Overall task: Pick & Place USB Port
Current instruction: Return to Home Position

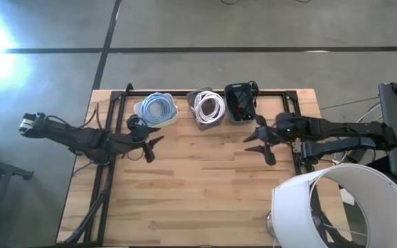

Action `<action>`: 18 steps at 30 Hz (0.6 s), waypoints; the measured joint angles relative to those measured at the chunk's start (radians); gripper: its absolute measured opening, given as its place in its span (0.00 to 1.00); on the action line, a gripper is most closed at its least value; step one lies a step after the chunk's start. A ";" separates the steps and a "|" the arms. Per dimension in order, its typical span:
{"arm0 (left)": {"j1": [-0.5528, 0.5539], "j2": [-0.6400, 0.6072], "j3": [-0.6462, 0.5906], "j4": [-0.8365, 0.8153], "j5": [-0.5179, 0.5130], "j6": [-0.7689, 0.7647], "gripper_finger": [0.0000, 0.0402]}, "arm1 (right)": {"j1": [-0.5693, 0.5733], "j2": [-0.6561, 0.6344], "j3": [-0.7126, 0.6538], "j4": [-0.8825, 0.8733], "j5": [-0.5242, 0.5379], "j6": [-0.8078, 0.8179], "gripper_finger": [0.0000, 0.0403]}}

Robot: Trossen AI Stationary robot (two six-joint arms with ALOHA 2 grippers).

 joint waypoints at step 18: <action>0.001 -0.436 -0.462 0.475 0.007 0.231 0.41 | 0.000 -0.440 -0.271 0.204 -0.006 0.025 0.37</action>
